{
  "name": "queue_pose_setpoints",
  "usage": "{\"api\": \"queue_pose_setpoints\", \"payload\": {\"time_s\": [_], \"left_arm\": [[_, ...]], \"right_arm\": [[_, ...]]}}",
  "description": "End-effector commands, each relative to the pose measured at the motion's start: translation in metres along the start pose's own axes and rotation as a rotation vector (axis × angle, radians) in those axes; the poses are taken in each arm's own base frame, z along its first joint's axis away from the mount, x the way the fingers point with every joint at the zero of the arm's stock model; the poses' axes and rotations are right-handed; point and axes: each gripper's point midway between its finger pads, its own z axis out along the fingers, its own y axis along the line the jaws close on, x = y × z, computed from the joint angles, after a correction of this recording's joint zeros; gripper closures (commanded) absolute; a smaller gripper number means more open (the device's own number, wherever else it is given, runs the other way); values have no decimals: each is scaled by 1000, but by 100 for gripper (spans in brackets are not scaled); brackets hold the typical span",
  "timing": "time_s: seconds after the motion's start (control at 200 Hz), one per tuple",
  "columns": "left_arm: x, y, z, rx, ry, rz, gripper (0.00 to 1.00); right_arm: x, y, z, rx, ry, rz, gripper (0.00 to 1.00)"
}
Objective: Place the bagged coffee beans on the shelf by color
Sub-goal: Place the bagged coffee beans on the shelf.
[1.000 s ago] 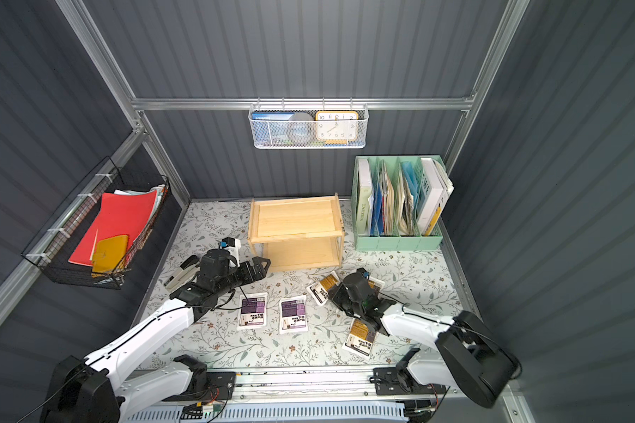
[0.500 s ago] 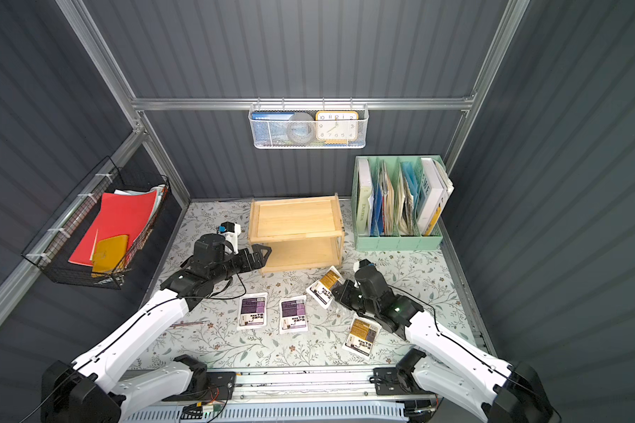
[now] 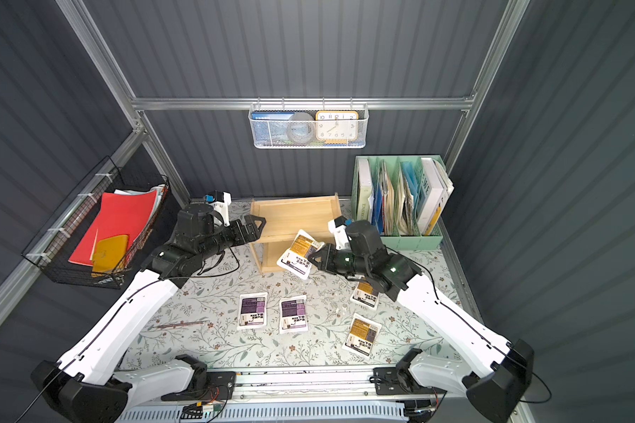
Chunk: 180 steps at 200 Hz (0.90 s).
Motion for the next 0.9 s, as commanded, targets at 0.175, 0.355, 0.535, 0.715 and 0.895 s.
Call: {"api": "queue_pose_setpoints", "payload": {"time_s": [0.175,0.355,0.535,0.715,0.895], "left_arm": [[-37,48,3,-208,-55,-31,0],[-68,69,0,-221,-104,-75,0],[-76,77,5,-248,-112,-86,0],[-74,82,10,-253,-108,-101,0],[-70,82,16,-233,-92,-113,0]], "right_arm": [[-52,13,40,-10,8,-86,100],[-76,13,70,6,28,-108,100],[-89,4,99,28,66,-103,100],[-96,-1,124,30,103,-93,100],[-100,-5,145,27,138,-82,100]]}}
